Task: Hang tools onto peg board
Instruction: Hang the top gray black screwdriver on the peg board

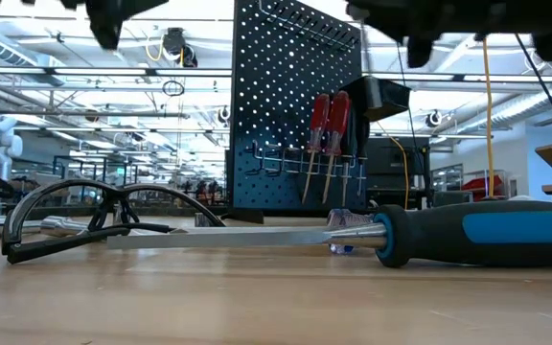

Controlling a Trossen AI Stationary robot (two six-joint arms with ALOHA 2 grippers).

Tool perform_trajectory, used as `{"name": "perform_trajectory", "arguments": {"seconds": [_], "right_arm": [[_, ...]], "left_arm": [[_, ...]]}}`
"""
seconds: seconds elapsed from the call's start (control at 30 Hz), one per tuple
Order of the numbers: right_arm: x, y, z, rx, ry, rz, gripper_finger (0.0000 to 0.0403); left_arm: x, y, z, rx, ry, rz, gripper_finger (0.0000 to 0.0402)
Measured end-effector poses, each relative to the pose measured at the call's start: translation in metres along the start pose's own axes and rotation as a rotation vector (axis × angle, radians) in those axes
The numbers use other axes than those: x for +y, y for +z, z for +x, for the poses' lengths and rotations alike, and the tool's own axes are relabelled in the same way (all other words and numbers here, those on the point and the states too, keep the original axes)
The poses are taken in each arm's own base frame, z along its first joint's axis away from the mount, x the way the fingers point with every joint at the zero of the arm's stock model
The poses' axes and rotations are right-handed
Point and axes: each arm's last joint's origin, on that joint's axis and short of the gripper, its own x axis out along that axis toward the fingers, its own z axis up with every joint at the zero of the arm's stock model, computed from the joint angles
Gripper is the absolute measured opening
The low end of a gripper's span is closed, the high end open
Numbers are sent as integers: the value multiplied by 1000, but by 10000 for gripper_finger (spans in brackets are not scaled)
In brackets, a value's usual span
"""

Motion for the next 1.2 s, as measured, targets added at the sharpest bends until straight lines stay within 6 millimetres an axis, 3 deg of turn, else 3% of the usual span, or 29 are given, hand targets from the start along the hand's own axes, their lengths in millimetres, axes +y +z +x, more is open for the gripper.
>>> {"name": "perform_trajectory", "arguments": {"seconds": [0.27,0.43,0.6,0.93,1.07,1.2], "right_arm": [[8,-36,39,-74,-110,-9,76],[3,-59,59,-42,-202,12,76],[-5,-60,59,-35,-302,40,76],[-10,-47,58,-60,-316,15,76],[-25,-43,60,-74,-348,24,76],[-47,-43,49,-77,-283,84,76]], "left_arm": [[23,-42,-17,-72,158,-14,185],[34,-41,-16,-105,338,26,185],[53,-30,-4,-147,311,72,185],[105,-5,22,-95,318,103,185],[119,-2,34,-72,392,110,185],[125,-10,43,-22,417,95,185]]}}
